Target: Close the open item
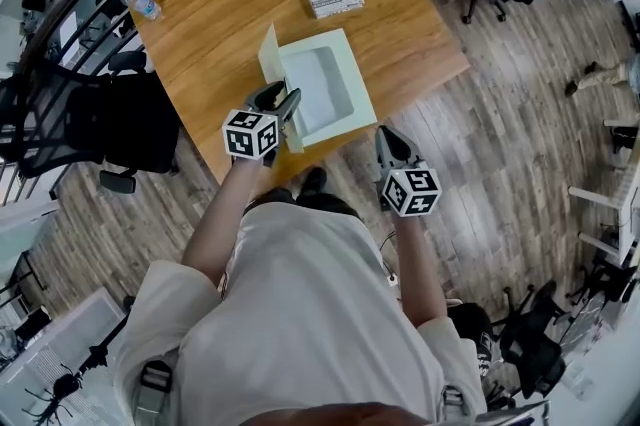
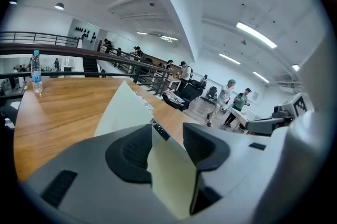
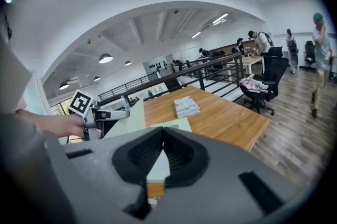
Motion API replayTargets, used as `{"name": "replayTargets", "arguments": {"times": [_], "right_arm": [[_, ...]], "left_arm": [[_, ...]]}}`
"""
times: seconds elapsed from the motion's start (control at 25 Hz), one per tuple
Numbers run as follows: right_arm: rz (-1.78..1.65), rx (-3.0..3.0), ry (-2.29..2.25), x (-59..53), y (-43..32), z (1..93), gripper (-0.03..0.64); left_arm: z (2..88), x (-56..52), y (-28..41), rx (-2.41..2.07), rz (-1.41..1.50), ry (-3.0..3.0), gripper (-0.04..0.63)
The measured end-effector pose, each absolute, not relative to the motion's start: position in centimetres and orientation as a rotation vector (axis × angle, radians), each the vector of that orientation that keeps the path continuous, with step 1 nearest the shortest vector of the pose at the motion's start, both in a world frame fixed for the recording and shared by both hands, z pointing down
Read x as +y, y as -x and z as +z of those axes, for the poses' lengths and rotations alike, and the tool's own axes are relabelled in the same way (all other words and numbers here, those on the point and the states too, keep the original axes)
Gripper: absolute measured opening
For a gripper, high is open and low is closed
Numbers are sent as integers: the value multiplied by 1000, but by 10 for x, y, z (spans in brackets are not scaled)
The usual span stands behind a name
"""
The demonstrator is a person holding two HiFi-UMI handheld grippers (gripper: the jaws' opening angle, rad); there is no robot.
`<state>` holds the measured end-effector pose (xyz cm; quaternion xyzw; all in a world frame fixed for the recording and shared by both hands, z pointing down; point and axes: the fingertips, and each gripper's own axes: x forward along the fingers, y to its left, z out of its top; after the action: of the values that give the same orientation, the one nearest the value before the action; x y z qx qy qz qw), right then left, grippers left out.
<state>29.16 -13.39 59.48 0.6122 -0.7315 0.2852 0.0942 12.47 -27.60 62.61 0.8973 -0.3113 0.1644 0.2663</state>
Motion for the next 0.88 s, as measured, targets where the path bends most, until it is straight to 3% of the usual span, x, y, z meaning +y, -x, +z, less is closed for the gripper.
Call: {"name": "replayTargets", "arguments": {"times": [0.88], "right_arm": [[921,-2062,-1938,-116,-323,615,3]], "left_arm": [[657,-279,-218,-590,643,-2556,201]]}}
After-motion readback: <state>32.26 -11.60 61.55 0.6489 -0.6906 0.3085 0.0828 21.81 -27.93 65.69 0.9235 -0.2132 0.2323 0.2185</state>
